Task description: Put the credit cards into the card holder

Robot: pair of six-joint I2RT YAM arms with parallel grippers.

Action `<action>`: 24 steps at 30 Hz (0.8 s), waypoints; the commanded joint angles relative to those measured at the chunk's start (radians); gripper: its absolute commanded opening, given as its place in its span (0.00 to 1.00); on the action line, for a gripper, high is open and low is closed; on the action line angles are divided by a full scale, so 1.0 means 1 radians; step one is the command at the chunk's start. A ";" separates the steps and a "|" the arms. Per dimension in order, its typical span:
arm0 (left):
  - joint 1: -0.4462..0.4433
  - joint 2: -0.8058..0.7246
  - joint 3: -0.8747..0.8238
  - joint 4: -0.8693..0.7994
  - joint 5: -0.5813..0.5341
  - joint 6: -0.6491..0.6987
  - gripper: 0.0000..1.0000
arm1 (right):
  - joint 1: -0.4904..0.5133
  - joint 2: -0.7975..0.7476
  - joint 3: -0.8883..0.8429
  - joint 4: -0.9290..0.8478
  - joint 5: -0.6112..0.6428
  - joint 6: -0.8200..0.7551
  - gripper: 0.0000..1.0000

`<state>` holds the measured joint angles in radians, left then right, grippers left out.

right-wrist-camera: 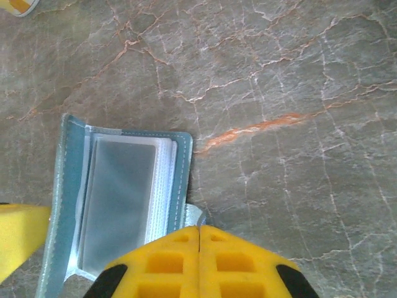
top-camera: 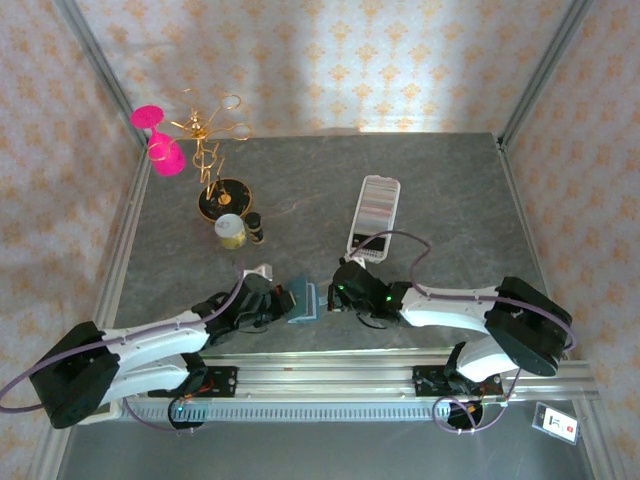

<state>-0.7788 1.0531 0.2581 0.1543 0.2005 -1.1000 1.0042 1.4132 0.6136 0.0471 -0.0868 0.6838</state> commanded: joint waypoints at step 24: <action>-0.020 0.024 0.021 0.041 0.025 0.003 0.00 | -0.003 0.095 0.141 0.007 -0.081 -0.007 0.00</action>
<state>-0.7921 1.0645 0.2543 0.1730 0.2100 -1.0992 1.0042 1.4990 0.7223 0.0685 -0.1768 0.6834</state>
